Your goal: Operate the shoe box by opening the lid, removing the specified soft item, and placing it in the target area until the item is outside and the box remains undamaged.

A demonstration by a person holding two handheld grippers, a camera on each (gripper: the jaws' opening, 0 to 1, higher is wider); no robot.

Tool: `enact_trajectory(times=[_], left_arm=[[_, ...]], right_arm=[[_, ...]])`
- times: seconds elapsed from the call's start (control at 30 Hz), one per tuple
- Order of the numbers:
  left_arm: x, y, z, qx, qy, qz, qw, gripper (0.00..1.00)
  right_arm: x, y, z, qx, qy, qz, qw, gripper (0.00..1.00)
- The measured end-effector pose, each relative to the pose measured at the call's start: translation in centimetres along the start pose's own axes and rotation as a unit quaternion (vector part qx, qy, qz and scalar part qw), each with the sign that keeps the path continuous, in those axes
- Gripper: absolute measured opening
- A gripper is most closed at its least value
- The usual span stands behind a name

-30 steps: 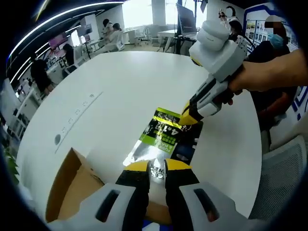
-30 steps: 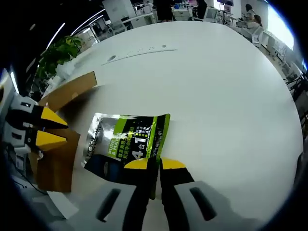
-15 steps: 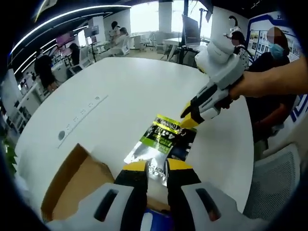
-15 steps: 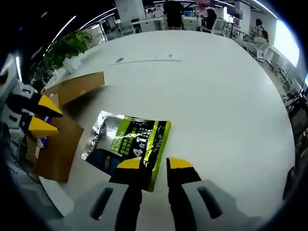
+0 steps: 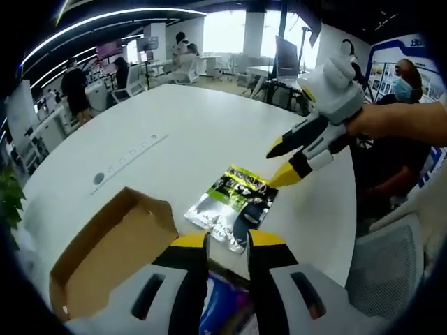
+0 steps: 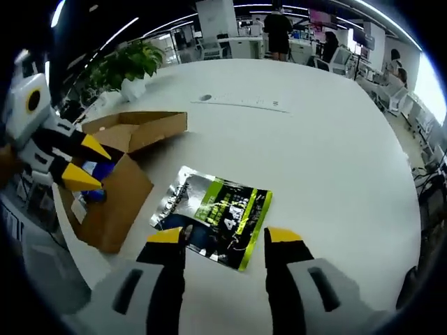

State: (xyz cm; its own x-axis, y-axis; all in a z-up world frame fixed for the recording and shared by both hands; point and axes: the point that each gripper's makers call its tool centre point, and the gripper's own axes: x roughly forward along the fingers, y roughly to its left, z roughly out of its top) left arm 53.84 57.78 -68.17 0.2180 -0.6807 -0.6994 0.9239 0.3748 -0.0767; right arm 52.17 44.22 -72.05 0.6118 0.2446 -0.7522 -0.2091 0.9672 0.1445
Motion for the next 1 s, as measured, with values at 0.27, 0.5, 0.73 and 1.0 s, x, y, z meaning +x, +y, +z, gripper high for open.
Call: enact_trajectory(times=[0.27,0.5,0.73,1.0], left_arm=[[-3.0,1.2,-2.1,-0.02,-0.002,0.025,0.9995,0.29],[-5.7,1.8,-4.4,-0.049,-0.012,0.047,0.9976,0.35],[-8.2,2.6,-6.5,-0.066,-0.017,0.071,0.9952,0.37],[-10.2,3.2,-8.7,-0.086,-0.022,0.094,0.9916,0.38]], right_arm=[[-1.5,3.2,1.3,-0.007,-0.027,0.032,0.9991,0.61],[-2.3,5.8,2.1,-0.033,-0.036,0.06,0.997,0.73],[-2.7,8.5,2.6,-0.054,-0.039,0.094,0.9933,0.76],[-2.3,11.2,2.8,-0.069,-0.039,0.115,0.9903,0.74]])
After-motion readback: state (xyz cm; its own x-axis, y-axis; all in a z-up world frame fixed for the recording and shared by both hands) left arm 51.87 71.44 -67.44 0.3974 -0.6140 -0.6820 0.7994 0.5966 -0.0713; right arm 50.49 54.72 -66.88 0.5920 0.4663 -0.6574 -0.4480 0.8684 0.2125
